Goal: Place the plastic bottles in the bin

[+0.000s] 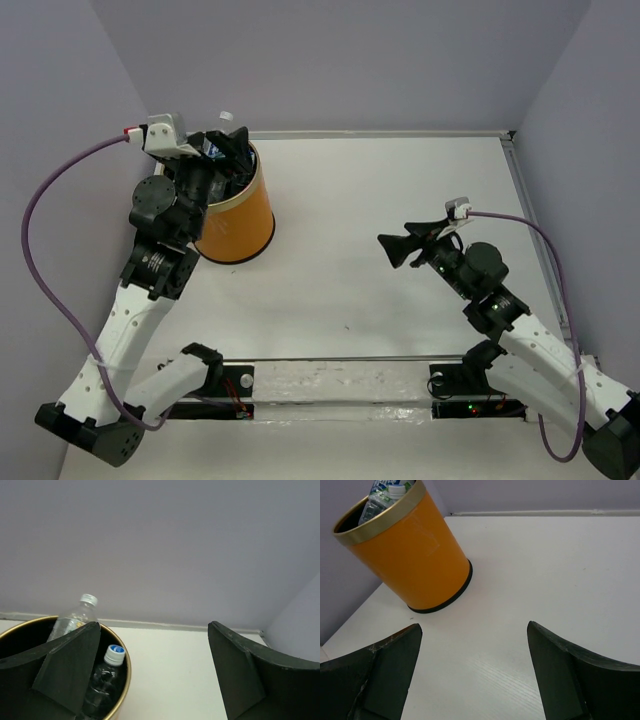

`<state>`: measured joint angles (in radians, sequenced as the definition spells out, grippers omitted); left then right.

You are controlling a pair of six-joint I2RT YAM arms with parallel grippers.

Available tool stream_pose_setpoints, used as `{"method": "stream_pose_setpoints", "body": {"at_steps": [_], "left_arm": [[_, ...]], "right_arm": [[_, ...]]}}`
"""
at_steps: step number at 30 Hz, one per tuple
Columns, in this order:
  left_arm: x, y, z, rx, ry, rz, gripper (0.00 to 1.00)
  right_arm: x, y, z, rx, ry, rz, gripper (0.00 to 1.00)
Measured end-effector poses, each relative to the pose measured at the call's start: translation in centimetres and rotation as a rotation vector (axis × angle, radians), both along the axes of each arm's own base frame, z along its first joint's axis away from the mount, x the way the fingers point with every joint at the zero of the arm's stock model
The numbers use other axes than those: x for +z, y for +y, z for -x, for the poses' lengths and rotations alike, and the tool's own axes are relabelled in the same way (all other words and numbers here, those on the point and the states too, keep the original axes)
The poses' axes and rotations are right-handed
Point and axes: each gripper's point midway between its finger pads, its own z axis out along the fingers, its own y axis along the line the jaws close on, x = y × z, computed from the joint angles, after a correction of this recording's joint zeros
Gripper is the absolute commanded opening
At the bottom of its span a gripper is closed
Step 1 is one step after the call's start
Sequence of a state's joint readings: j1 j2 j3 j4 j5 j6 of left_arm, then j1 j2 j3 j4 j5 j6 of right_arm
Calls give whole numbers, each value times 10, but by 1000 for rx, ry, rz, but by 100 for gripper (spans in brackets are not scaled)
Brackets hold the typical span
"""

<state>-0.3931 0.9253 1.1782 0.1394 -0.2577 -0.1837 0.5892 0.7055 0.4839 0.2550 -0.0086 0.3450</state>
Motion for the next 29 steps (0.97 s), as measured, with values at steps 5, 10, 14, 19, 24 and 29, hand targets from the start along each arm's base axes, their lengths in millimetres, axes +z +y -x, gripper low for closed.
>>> {"method": "stream_pose_setpoints", "body": {"at_steps": [5, 10, 14, 19, 24, 29], "left_arm": [[-26, -17, 23, -111, 59, -48, 99], [-55, -11, 38, -116, 136, -75, 99], [-59, -31, 49, -243, 143, -85, 99], [-51, -59, 73, -443, 104, -107, 99], [-16, -52, 112, -491, -52, -90, 99], [8, -37, 143, -476, -192, -81, 99]], "right_arm": [[26, 0, 3, 9, -50, -32, 76], [55, 3, 8, 40, -107, -56, 16], [79, 11, 9, 84, -139, -48, 11], [132, 5, 25, 106, -255, -79, 99], [187, -19, 49, 60, -408, -144, 100], [186, -29, 37, -21, -388, -150, 100]]}}
